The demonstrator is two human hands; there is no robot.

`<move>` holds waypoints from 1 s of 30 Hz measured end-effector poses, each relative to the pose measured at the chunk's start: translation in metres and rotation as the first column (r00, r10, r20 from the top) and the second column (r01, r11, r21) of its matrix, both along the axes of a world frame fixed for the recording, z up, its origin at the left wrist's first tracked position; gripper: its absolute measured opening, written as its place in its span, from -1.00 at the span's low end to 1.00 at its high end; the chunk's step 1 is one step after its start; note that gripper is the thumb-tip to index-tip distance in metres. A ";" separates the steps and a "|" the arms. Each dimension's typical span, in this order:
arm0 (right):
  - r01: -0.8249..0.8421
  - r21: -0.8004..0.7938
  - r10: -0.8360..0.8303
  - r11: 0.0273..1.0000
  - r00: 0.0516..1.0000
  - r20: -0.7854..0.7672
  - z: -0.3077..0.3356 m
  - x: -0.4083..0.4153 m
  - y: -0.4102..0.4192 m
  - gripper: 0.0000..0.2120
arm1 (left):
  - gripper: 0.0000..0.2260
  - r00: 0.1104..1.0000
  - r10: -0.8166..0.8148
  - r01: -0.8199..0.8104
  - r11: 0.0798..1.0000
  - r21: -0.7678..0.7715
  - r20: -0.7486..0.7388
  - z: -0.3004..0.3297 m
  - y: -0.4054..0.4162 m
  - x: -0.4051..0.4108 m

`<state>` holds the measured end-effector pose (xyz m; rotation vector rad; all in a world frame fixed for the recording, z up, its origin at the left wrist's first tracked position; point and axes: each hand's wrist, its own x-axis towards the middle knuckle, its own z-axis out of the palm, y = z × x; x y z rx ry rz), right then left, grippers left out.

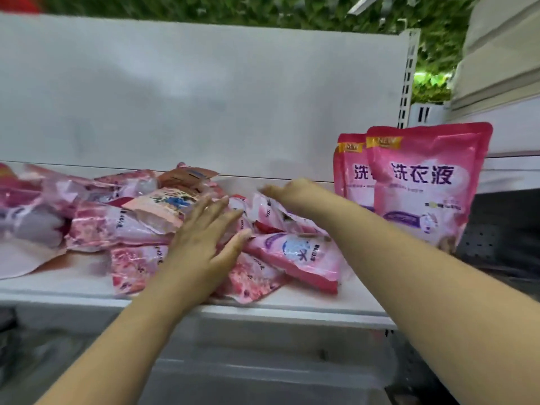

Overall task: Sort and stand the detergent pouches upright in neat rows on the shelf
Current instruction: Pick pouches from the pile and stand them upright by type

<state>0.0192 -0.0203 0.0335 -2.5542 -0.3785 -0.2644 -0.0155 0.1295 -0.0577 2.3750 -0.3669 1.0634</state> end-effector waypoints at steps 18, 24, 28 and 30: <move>-0.296 0.725 0.291 0.622 0.947 0.136 -0.020 -0.038 -0.017 -0.78 | -0.12 0.915 -0.398 0.323 0.822 -0.469 -0.068 0.001 0.004 -0.013; -0.571 0.411 0.435 0.711 0.816 0.380 -0.084 -0.082 -0.027 -0.87 | -0.11 0.826 -0.560 0.452 0.589 -0.670 0.065 -0.017 -0.016 -0.066; -0.635 0.338 0.465 0.695 0.755 0.463 -0.130 -0.097 -0.030 -0.64 | -0.38 0.816 -0.577 0.333 0.404 -0.852 0.045 -0.046 -0.024 -0.092; -0.668 0.306 0.503 0.678 0.725 0.470 -0.146 -0.106 -0.031 -0.58 | -0.52 0.735 -0.678 0.223 0.267 -0.938 -0.019 -0.050 -0.030 -0.103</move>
